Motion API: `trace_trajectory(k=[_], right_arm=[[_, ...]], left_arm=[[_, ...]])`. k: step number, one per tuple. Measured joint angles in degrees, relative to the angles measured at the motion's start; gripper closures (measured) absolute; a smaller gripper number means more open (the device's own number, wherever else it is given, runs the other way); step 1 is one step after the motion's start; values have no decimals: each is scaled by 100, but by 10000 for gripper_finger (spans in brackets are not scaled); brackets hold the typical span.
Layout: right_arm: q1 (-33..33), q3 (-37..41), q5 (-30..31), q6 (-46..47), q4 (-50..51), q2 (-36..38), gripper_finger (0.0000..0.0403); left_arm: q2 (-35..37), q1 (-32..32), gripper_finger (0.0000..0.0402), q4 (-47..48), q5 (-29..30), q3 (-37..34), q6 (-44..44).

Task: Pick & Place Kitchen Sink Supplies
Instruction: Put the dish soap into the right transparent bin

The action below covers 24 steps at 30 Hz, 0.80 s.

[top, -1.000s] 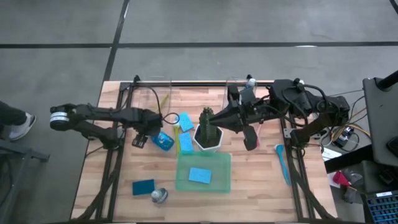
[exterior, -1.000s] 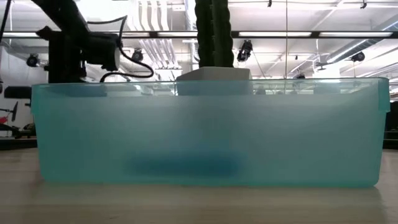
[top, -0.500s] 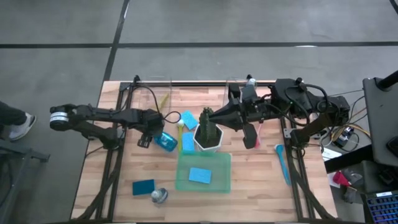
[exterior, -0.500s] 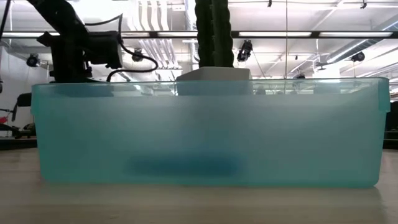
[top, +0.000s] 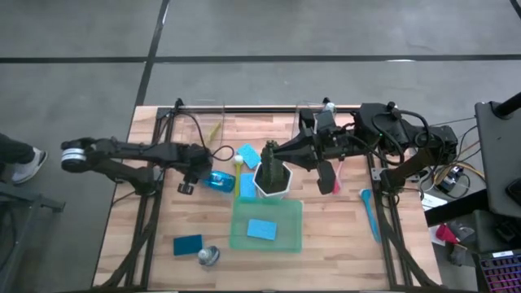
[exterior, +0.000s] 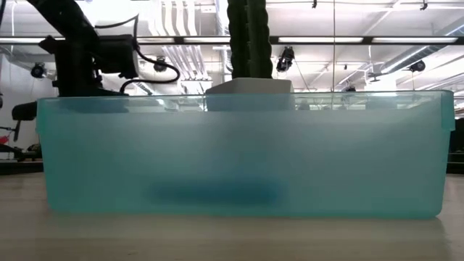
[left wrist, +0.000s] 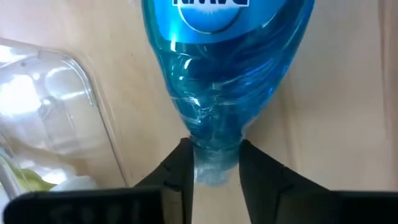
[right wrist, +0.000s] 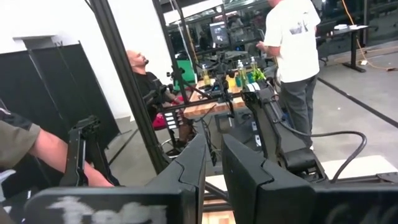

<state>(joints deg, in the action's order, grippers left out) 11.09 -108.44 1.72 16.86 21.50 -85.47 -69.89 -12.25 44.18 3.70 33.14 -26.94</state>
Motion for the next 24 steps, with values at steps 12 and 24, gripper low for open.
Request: trace_trajectory(k=[12, 24], right_arm=[[-4, 0, 0, -74, 2, 0, 353], [-2, 0, -4, -78, 109, 0, 353]], left_arm=[[-92, 4, 364, 549, -640, 564, 306], [-340, 4, 298, 559, -537, 631, 310]])
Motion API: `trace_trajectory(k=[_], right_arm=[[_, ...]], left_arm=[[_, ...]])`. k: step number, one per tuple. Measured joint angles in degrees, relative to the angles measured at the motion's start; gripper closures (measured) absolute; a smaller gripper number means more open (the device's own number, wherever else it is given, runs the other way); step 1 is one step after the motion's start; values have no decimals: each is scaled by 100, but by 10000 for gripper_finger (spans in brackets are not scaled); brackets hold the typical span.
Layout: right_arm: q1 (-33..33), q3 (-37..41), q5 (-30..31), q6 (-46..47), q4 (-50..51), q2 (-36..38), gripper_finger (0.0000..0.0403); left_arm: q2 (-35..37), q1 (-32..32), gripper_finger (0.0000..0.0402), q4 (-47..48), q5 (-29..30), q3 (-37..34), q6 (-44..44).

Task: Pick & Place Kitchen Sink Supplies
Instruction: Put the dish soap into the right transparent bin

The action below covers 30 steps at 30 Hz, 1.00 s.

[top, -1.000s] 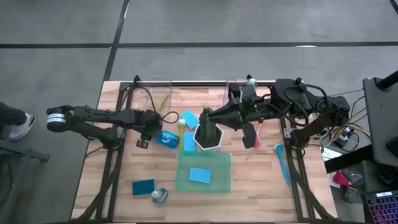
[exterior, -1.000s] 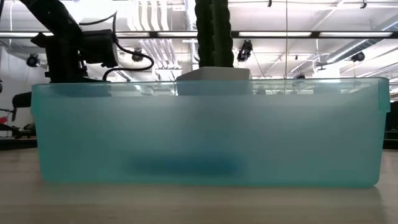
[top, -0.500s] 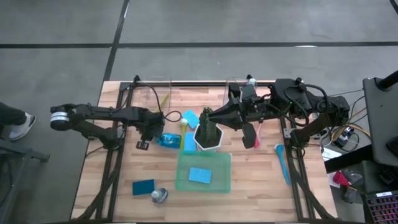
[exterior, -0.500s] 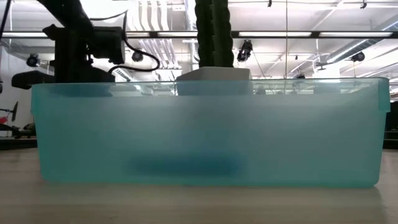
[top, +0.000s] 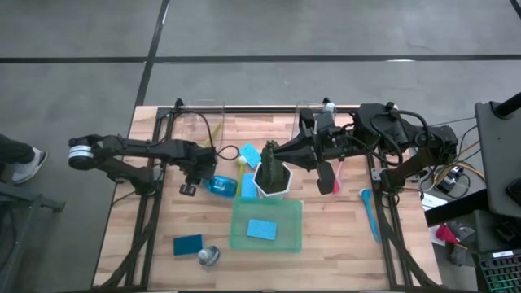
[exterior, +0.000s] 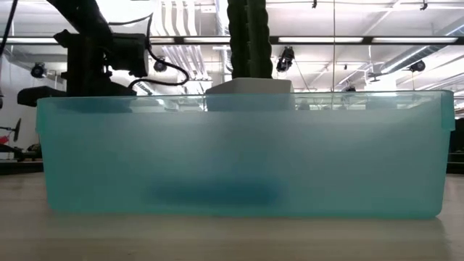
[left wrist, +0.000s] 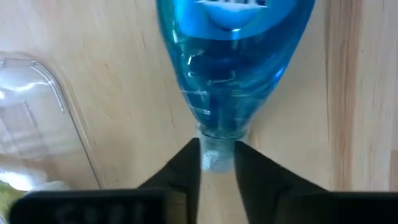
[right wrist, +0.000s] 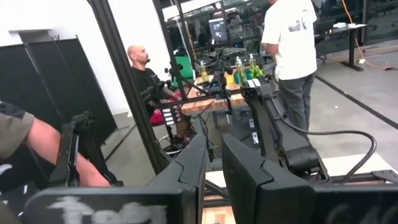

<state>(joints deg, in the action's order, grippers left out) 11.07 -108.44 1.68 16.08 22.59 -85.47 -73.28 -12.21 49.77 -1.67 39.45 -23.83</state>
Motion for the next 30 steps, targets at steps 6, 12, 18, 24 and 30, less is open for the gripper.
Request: trace_trajectory(k=[6, 12, 18, 24, 30], right_arm=[[-2, 0, 0, -27, 2, 0, 353], [-17, 0, 1, -27, 62, 0, 353], [-70, 0, 7, -16, 94, 0, 353], [-77, 0, 27, 0, 90, 0, 353], [-79, 0, 47, 1, 88, 0, 353]], left_arm=[[-1, 0, 205, 31, -108, 12, -8], [-6, 11, 167, 249, -235, 88, -69], [-213, 19, 176, -31, -326, 32, -98], [-609, 28, 194, -260, -313, -1, -53], [-747, 26, 226, -385, -314, 79, 6]])
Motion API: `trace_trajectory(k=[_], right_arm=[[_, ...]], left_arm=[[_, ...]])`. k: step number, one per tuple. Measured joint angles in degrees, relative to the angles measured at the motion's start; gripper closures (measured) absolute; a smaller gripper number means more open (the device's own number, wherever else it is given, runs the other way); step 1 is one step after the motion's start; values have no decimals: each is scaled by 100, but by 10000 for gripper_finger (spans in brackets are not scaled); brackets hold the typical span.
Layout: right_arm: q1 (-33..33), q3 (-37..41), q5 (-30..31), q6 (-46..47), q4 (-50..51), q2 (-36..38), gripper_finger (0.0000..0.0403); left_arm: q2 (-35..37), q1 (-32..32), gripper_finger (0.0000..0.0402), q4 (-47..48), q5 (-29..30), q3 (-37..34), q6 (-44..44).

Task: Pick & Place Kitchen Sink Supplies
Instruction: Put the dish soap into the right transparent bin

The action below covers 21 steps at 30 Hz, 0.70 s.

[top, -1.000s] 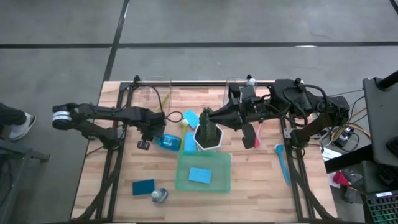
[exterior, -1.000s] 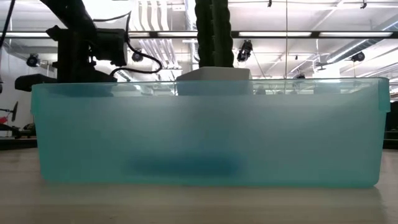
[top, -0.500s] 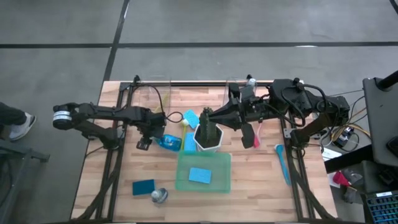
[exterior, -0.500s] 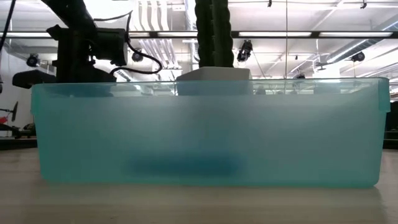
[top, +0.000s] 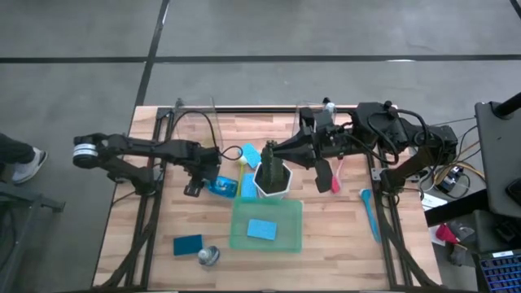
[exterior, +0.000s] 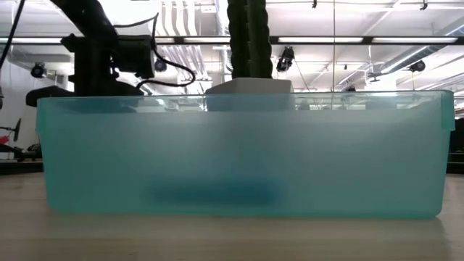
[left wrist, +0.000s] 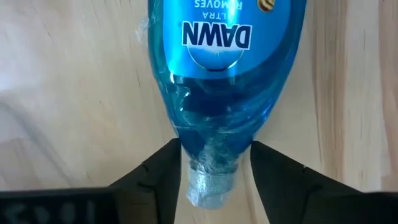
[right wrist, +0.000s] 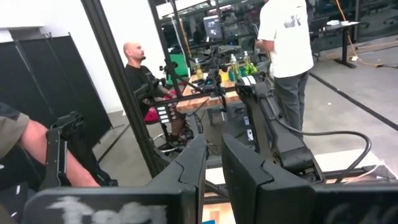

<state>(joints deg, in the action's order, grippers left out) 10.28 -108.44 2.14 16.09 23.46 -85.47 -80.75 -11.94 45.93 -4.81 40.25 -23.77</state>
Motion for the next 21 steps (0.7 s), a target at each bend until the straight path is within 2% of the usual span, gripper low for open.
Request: trace_trajectory(k=[4, 7, 21], right_arm=[[-17, 0, 91, 1, 0, 0, 353], [-22, 0, 108, 25, 2, 0, 353], [-17, 0, 99, -23, 11, 0, 353]], left_arm=[[-27, 20, 246, -145, -93, 11, 13], [-32, 28, 253, 202, -82, 157, 90], [121, 33, 255, 1135, -59, 831, 598]])
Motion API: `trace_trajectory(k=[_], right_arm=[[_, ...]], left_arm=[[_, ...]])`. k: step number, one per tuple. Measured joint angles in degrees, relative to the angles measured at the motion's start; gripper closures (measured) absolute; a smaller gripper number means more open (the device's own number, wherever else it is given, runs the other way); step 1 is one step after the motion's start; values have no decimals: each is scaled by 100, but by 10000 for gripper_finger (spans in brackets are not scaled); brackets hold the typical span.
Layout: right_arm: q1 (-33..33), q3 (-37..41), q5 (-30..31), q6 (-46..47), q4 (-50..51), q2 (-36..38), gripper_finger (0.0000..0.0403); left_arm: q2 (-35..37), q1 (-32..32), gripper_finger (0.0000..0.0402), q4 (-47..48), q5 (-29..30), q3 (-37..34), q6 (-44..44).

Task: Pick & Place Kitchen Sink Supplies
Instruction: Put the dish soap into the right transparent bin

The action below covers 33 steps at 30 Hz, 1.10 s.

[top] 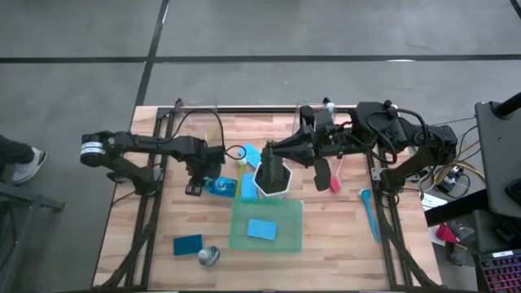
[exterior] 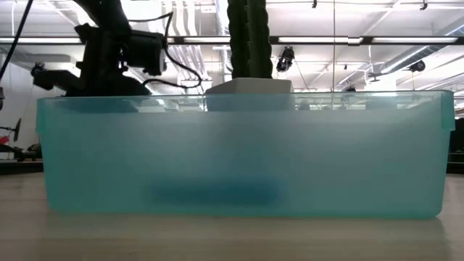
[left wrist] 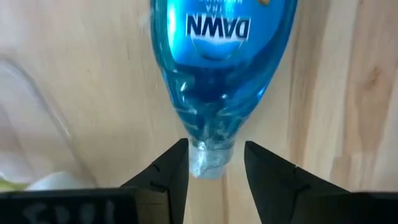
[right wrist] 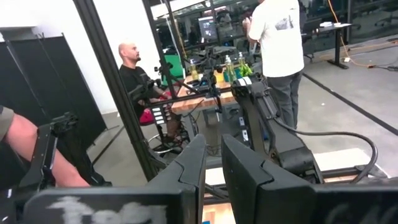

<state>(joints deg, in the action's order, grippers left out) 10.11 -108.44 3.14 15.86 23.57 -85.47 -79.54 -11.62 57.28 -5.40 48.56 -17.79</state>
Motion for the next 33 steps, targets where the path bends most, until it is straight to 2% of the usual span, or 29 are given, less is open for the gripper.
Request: trace_trajectory(k=[10, 17, 20, 23, 26, 30, 33], right_arm=[[42, 0, -24, 15, 4, 15, 353], [52, 0, -55, -82, 69, 22, 353], [52, 0, -57, -132, 170, 22, 353], [50, 0, -57, -155, 233, 22, 353], [50, 0, -55, -269, 247, 22, 353], [50, 0, -54, -289, 253, 22, 353], [48, 0, -52, -284, 251, 24, 353]], left_arm=[[259, 168, 255, 804, 137, 337, 308], [835, 754, 248, 642, 277, 122, 930], [919, 957, 225, 428, 359, -65, 1253], [887, 1211, 195, 382, 897, -214, 1576], [882, 1393, 164, 121, 1158, -409, 1659], [849, 1483, 130, -217, 1242, -627, 1751], [683, 1475, 119, -214, 1304, -619, 1757]])
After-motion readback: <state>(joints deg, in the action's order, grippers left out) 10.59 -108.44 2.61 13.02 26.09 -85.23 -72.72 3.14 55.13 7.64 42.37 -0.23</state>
